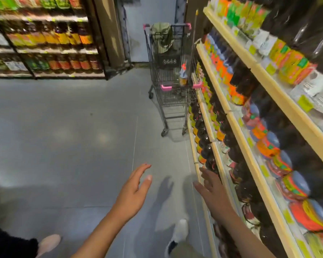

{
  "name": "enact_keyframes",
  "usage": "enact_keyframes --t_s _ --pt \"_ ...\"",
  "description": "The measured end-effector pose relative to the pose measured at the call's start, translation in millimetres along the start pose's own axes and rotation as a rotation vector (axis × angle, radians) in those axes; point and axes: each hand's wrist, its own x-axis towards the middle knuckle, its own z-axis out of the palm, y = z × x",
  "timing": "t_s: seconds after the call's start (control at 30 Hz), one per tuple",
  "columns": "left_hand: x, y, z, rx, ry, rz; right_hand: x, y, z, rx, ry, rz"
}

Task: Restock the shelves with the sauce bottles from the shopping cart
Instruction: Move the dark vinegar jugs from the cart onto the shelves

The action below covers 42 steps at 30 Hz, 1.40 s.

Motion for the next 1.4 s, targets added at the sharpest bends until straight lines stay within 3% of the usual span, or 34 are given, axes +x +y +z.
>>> enact_keyframes --t_s 0.7,1.07,1.4 --pt "499.4 56.0 -23.6 -0.055 0.078 -0.088 536.1 -84.8 -33.8 -0.172 -0.055 -0.156" --pt "768.7 44.6 -67.6 0.005 -0.042 -0.054 766.9 -125.7 -21.3 -0.331 0.056 -0.081" --pt "946.8 45.5 -57.0 0.019 -0.161 -0.086 911.7 -114.7 -25.7 -0.376 0.065 0.103"
